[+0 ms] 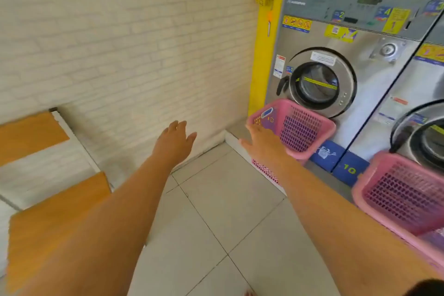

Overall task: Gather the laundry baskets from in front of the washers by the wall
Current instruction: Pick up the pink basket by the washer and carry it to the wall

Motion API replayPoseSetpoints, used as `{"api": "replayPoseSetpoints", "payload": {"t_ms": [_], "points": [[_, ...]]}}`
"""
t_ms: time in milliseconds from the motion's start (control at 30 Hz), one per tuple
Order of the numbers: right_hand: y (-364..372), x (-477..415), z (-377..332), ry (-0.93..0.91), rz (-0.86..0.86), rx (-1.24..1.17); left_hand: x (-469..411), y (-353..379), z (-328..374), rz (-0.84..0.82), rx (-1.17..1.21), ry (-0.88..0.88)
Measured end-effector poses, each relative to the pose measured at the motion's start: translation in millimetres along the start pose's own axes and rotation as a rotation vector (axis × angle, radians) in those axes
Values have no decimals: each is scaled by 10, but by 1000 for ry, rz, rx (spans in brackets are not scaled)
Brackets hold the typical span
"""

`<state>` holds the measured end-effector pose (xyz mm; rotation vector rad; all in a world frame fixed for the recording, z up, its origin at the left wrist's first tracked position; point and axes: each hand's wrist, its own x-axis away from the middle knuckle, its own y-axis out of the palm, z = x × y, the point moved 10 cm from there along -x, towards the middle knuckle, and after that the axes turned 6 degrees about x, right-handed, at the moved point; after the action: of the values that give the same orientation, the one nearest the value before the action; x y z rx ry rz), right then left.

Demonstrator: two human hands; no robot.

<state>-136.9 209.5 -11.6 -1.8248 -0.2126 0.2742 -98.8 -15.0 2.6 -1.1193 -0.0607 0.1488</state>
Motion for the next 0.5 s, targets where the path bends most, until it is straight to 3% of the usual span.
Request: {"api": "replayPoseSetpoints", "payload": {"t_ms": [200, 500], "points": [[241, -5, 845, 164, 14, -5, -403, 811, 366, -157, 58, 55], [523, -307, 2094, 389, -8, -163, -1244, 1738, 1037, -263, 89, 128]]}}
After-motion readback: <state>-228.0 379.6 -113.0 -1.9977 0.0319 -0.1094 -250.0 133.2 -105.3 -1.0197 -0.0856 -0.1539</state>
